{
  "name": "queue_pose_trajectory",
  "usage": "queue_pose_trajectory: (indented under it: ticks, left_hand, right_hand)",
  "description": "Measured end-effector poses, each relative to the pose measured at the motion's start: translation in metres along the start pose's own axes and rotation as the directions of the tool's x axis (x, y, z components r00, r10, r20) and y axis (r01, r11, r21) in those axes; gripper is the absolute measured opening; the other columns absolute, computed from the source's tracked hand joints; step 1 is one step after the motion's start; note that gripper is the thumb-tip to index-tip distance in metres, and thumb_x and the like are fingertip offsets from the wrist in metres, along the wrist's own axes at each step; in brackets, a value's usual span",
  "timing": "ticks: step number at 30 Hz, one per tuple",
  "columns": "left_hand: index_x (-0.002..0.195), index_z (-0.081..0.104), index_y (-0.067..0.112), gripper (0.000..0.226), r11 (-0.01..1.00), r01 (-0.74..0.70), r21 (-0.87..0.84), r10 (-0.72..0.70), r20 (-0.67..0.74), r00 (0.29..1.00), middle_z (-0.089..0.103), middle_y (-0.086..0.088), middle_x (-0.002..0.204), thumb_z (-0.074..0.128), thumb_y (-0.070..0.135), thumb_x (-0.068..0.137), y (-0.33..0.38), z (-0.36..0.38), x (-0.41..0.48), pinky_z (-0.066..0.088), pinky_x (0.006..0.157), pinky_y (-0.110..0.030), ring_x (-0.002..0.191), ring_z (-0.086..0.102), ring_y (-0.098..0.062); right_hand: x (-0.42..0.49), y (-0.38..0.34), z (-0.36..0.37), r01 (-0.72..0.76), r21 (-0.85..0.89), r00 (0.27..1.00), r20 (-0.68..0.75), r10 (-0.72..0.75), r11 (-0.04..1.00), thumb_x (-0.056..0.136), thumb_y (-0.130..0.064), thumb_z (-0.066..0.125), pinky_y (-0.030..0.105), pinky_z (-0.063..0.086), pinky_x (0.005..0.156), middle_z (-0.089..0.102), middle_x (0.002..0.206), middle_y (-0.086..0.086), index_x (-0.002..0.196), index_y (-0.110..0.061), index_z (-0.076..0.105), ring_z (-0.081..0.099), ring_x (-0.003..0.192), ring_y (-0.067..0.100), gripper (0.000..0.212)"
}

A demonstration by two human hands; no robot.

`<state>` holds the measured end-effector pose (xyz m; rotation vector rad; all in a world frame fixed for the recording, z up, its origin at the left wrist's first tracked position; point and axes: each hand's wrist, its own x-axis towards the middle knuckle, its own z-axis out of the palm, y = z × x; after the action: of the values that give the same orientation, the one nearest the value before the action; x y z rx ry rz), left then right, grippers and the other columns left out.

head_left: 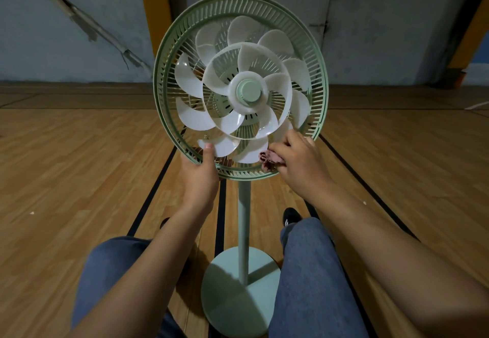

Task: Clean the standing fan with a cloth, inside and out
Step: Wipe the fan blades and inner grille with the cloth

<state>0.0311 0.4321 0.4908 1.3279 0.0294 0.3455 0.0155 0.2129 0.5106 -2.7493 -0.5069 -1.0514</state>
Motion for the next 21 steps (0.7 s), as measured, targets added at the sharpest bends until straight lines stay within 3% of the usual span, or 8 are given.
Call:
queue_pose_trajectory:
  ticks: [7,11,15,21]
  left_hand:
    - [0.148,0.055,0.017,0.04,1.0,0.007,-0.019,-0.007,-0.008,1.0,0.072,-0.006,0.136,0.062,0.028,0.11,-0.001,0.001,-0.002,0.058,0.107,-0.06,0.122,0.072,-0.03]
    - [0.15,0.054,0.017,0.042,0.999,0.023,-0.025,-0.024,-0.015,1.0,0.071,-0.005,0.137,0.061,0.03,0.11,0.0,0.0,-0.003,0.058,0.107,-0.06,0.123,0.072,-0.031]
    - [0.146,0.055,0.019,0.039,1.0,0.018,-0.009,-0.018,-0.019,1.0,0.072,-0.004,0.133,0.061,0.035,0.11,0.0,-0.001,-0.002,0.06,0.104,-0.059,0.119,0.073,-0.03]
    - [0.148,0.053,0.017,0.044,1.0,-0.021,0.003,0.021,0.001,1.0,0.07,-0.007,0.138,0.061,0.038,0.11,0.002,0.001,0.0,0.058,0.105,-0.061,0.124,0.071,-0.031]
  right_hand:
    - [0.013,0.011,-0.016,-0.033,-0.032,0.991,-0.127,0.028,0.999,0.087,-0.005,0.077,0.032,0.043,0.086,0.051,0.106,0.005,0.112,-0.009,0.071,0.049,0.095,0.02,0.026]
    - [0.026,0.022,-0.021,0.0,-0.054,0.976,-0.219,-0.012,0.999,0.084,0.0,0.074,0.037,0.046,0.079,0.05,0.102,0.007,0.104,-0.007,0.068,0.048,0.09,0.022,0.022]
    - [0.025,0.025,-0.012,0.075,-0.042,0.975,-0.205,-0.082,0.996,0.084,0.004,0.075,0.029,0.037,0.075,0.05,0.098,0.008,0.1,-0.004,0.07,0.043,0.089,0.017,0.019]
    - [0.02,0.019,0.0,0.064,0.002,0.991,-0.116,-0.063,0.998,0.082,0.003,0.078,0.036,0.049,0.078,0.056,0.101,0.006,0.104,-0.004,0.075,0.052,0.093,0.021,0.024]
